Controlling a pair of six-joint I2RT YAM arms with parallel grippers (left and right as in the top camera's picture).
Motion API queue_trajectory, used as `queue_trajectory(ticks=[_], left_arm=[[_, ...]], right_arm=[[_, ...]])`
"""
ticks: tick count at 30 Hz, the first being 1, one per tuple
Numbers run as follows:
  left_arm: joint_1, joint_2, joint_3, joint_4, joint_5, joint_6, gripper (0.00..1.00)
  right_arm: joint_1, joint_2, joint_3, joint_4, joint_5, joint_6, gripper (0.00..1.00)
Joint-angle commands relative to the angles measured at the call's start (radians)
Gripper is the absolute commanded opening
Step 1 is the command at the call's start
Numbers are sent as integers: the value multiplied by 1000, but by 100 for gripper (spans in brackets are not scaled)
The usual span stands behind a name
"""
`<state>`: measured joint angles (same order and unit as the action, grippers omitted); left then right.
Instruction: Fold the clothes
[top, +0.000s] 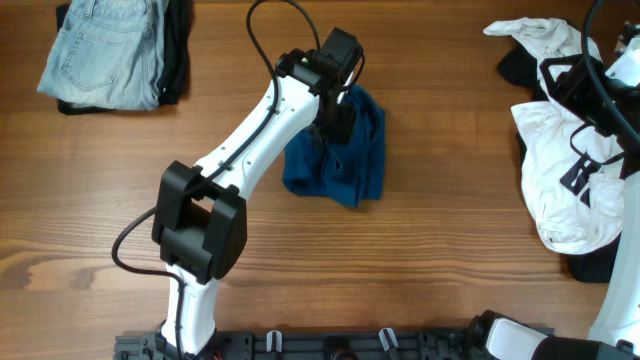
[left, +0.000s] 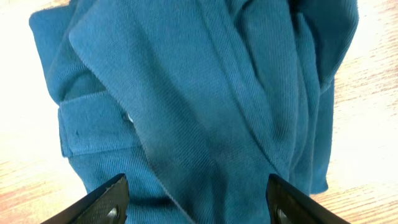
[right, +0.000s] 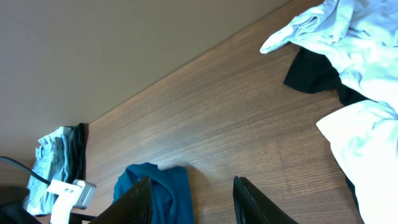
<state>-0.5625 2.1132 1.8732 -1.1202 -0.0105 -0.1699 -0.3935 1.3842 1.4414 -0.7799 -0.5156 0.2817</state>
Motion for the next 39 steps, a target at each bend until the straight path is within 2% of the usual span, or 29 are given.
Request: queue_trajectory(ticks=[1,3,6,11,18,22,24,30,35,39], left_arm=[[0,11,10,14,63,0,69],[-2,13,10,31,136,-11,63],[-16,16,10,39,152,-56,51],[-30,26,10,8,106,-109,50],[-27,29,10,-22,80,-109,47],[-29,45,10,-2,80,-131,27],[-31,76,10,10,80,-135,5],[-60,77,56,96,80,-104,4],[-156,77,63,158,79,-43,4],[-236,79,63,186,35,-42,4]], right_arm=[[-3,0,-4,0,4,-21,42],[-3,0,-4,-2,21,-21,42],[-3,0,-4,-10,26,-21,42],[-3,0,-4,-14,26,-24,42],[-3,0,-4,-18,26,-32,42],[-3,0,-4,-19,26,-39,42],[-3,0,-4,-21,26,-40,42],[-3,0,-4,-21,26,-43,42],[-3,0,-4,-22,26,-43,42],[-3,0,-4,-21,26,-43,42]])
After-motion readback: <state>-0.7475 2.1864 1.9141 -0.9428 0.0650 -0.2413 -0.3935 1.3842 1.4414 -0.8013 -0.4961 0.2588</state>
